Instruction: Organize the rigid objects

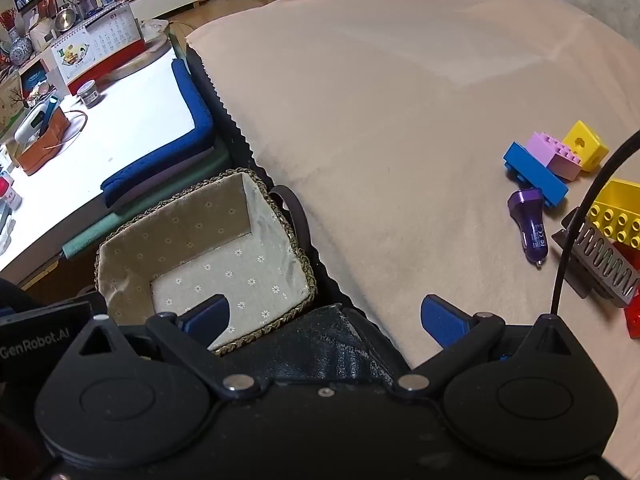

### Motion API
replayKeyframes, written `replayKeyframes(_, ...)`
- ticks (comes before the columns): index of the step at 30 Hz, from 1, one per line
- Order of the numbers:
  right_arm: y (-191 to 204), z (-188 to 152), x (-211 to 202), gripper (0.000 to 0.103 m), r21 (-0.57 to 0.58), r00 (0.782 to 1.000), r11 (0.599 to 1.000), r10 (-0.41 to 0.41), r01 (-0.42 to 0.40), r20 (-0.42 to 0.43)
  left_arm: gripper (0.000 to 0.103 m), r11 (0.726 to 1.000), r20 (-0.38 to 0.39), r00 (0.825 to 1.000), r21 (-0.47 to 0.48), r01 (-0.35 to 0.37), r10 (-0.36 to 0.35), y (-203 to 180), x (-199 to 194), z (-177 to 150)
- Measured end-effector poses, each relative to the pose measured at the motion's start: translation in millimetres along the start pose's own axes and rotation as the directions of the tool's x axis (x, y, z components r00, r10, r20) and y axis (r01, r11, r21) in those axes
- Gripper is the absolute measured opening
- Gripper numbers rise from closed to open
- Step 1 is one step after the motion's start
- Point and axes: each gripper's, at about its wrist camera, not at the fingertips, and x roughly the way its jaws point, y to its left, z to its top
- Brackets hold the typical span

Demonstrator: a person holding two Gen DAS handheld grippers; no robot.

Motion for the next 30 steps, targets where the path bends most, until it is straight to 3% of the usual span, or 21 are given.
replayKeyframes(30,3.7,-1.2,2.4,0.102,-0.011,1.0,1.0,-0.024,0.024,-0.002,0.096,0.999,-0.007,1.0,-0.027,-0.018,0.017,3.6,0.1,1.5)
